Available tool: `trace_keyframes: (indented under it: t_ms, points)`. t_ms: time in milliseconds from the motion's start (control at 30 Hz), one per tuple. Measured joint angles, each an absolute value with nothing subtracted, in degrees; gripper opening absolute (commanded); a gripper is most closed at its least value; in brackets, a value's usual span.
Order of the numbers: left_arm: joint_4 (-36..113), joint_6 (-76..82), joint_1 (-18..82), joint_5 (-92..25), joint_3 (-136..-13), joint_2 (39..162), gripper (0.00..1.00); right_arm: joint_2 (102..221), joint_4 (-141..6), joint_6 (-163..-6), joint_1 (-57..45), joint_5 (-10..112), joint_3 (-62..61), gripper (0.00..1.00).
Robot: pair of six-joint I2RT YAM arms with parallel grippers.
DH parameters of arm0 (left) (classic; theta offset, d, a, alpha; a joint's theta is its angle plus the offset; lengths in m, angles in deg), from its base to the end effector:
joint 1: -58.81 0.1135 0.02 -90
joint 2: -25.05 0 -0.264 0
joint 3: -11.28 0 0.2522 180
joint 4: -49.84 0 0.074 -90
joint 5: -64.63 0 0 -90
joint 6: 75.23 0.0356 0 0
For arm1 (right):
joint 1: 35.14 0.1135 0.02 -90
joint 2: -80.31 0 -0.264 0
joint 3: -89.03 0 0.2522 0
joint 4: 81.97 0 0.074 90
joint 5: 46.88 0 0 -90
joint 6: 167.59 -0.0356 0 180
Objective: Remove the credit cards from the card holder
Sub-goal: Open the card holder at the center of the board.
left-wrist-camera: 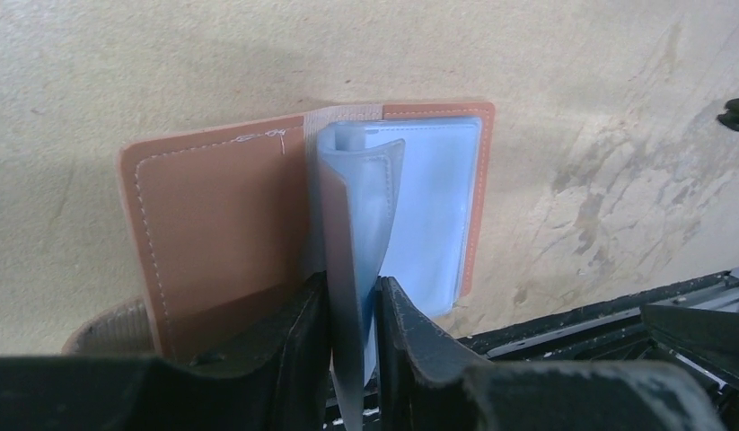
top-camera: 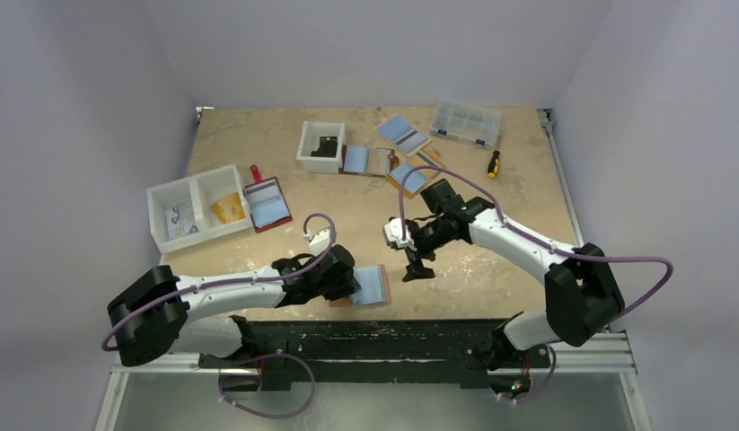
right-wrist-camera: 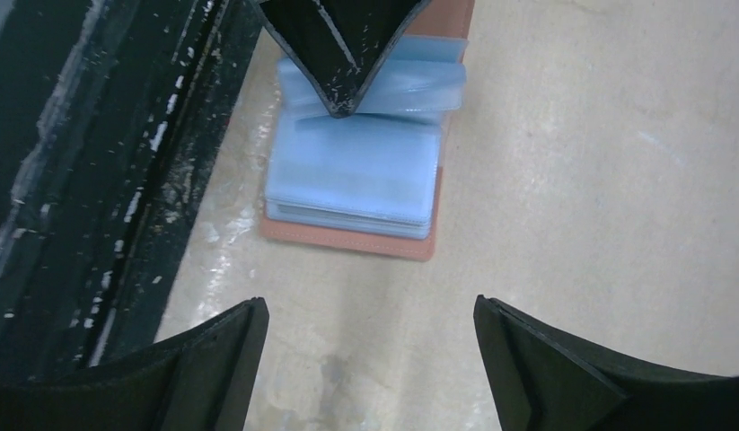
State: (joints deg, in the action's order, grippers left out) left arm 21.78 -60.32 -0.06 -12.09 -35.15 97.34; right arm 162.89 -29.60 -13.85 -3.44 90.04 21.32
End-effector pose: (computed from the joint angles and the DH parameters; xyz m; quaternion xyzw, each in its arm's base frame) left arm 0.1262 -0.1932 0.1672 -0.1687 0.9300 -0.2401 0.2215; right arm 0.2141 0.1628 0.2199 -0.7182 0.5469 0.3252 0.2817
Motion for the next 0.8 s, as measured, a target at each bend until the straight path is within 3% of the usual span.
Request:
trace_keyframes:
  t_ms: [133, 433, 633, 800]
  points:
    - [19.6, -61.2, 0.0, -12.1, -35.1, 97.3, 0.28, 164.1, -34.5, -12.6, 0.7, 87.4, 21.3, 0.80]
    - [16.6, -61.2, 0.4, -12.4, -35.1, 98.5, 0.38, 168.9, -44.8, -17.6, 9.3, 80.1, 21.7, 0.39]
    - [15.0, -61.5, 0.9, -13.2, -35.1, 97.8, 0.50, 170.1, -49.4, -21.1, 12.5, 76.0, 23.5, 0.25]
    - [12.3, -62.2, 2.2, -14.4, -35.1, 96.1, 0.55, 170.1, -51.7, -21.7, 14.7, 73.1, 26.2, 0.20]
